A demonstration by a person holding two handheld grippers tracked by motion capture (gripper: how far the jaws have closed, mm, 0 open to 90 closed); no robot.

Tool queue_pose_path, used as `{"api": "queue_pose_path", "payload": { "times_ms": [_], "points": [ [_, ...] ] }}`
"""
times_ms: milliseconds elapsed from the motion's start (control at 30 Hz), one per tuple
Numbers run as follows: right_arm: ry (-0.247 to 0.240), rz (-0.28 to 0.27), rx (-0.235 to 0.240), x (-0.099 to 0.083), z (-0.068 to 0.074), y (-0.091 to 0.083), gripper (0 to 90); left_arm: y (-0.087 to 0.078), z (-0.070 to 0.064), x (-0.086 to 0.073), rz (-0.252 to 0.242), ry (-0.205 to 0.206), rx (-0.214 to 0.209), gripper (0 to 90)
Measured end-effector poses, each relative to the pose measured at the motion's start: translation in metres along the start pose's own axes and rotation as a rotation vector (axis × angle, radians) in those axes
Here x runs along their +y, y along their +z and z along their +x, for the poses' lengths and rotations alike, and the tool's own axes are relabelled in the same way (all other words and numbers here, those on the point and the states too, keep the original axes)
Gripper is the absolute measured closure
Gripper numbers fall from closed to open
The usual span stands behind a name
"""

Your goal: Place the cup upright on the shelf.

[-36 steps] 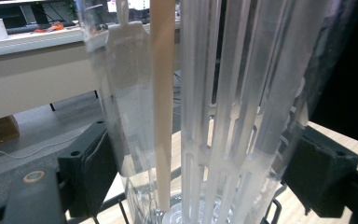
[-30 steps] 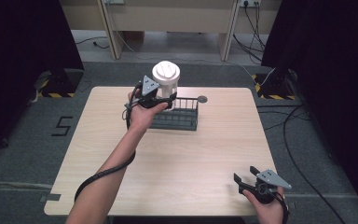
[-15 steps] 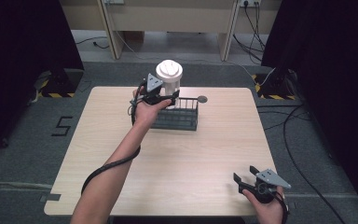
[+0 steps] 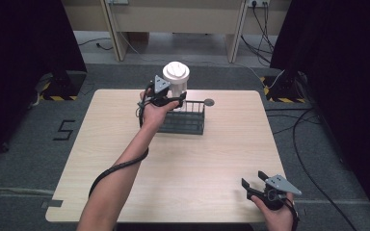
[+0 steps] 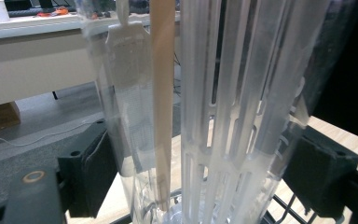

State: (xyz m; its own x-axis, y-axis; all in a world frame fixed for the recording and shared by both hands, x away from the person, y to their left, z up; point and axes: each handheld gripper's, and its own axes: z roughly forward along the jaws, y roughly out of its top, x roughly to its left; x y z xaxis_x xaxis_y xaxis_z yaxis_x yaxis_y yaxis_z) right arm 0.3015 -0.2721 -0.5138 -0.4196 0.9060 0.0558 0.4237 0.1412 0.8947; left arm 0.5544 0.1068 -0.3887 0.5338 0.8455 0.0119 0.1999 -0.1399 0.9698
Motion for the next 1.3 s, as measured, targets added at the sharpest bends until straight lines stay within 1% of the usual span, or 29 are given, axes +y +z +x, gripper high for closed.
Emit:
{"api": "queue_pose_path", "payload": {
  "times_ms": [167, 333, 500, 667, 833, 1000, 1167, 1300],
  "points": [
    [0.004, 0.0, 0.003, 0.0, 0.0, 0.0, 25.6, 0.005, 0.001, -0.003, 0.01, -0.007, 0.007, 17.6],
    [0.002, -0.001, 0.006, 0.0, -0.001, 0.0, 25.6, 0.008, 0.002, -0.011, 0.025, -0.017, 0.011, 17.6],
    [0.0, 0.0, 0.006, 0.0, 0.0, 0.0, 25.6, 0.01, 0.002, -0.016, 0.031, -0.031, 0.021, 17.6],
    [0.002, 0.002, 0.009, 0.0, -0.001, 0.0, 25.7, 0.01, 0.002, -0.021, 0.037, -0.035, 0.018, 17.6],
    [-0.001, 0.001, 0.007, 0.0, -0.001, 0.0, 25.7, 0.013, 0.003, -0.029, 0.049, -0.057, 0.024, 17.6],
    [0.003, 0.004, 0.008, 0.0, 0.0, 0.0, 25.7, 0.016, 0.003, -0.036, 0.067, -0.063, 0.032, 17.6],
    [0.001, 0.005, 0.008, 0.0, 0.0, 0.0, 25.6, 0.017, 0.002, -0.04, 0.075, -0.066, 0.036, 17.6],
    [-0.001, 0.005, 0.009, 0.0, 0.0, 0.0, 25.7, 0.017, 0.003, -0.042, 0.078, -0.077, 0.041, 17.5]
  ]
}}
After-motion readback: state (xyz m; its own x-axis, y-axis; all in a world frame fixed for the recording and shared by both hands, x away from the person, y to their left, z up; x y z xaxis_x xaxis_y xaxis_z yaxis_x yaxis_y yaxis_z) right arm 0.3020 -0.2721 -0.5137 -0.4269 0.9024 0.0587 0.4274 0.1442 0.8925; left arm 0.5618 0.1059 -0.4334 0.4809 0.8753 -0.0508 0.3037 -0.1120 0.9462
